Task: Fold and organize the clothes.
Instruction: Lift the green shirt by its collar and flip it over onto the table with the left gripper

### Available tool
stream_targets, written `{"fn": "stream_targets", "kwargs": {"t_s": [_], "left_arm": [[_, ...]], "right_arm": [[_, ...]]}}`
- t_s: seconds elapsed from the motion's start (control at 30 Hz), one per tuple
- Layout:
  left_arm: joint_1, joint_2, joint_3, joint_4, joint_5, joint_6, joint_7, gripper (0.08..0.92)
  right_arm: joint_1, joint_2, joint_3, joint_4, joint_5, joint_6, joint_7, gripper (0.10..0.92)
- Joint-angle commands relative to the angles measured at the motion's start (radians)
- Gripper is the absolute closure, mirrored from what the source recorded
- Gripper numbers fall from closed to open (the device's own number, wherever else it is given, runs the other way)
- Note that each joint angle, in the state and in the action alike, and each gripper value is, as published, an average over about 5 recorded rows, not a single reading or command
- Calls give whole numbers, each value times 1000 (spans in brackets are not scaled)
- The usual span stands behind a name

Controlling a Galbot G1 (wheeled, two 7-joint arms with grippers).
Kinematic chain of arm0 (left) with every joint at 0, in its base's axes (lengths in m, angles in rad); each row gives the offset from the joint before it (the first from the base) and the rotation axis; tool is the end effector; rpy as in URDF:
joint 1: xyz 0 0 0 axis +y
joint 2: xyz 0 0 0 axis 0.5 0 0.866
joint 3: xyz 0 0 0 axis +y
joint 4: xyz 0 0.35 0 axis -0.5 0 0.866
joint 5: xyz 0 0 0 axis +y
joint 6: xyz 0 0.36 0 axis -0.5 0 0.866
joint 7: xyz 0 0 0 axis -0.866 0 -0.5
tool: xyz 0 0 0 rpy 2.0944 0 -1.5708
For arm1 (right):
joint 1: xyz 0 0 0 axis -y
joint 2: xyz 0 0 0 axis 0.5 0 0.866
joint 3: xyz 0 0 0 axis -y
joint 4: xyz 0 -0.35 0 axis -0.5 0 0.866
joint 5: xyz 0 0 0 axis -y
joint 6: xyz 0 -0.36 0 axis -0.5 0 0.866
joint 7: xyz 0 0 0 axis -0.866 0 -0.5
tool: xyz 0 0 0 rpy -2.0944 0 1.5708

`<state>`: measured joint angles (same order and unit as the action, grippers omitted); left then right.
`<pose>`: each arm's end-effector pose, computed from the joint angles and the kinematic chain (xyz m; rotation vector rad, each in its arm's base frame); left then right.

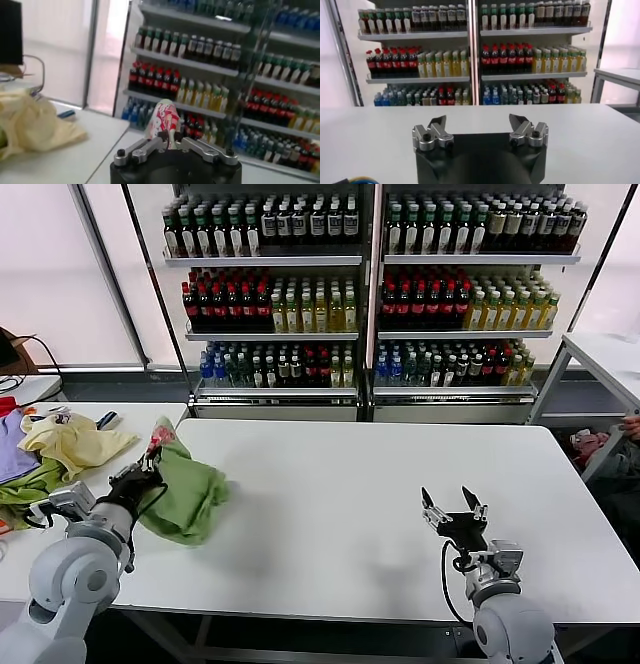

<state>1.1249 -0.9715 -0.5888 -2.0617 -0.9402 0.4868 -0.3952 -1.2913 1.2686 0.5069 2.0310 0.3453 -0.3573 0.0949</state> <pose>0.3052 0.1188 -0.1614 0.0575 -2.9227 0.3131 0.2687 -0.0514 -0.2556 0.1021 -2.9693 -0.0426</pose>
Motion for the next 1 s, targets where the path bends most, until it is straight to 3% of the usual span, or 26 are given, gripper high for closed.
{"fn": "stream_targets", "kwargs": {"t_s": [0.03, 0.27, 0.5, 0.73, 1.0], "left_arm": [[-51, -140, 302, -31, 200, 1, 11, 885], [-157, -346, 578, 188, 449, -24, 27, 885], [-226, -458, 726, 333, 543, -23, 19, 885], [-253, -510, 784, 397, 586, -76, 53, 858], [-227, -506, 769, 334, 544, -168, 82, 637]], "right_arm": [[3, 6, -3, -2, -2, 2, 0, 203], [-3, 10, 8, 2, -4, 3, -1, 203], [4, 14, 16, 7, -3, 3, -3, 203], [15, 12, 13, -5, -3, 3, -3, 203], [43, 6, -3, -21, -2, -2, 6, 203]]}}
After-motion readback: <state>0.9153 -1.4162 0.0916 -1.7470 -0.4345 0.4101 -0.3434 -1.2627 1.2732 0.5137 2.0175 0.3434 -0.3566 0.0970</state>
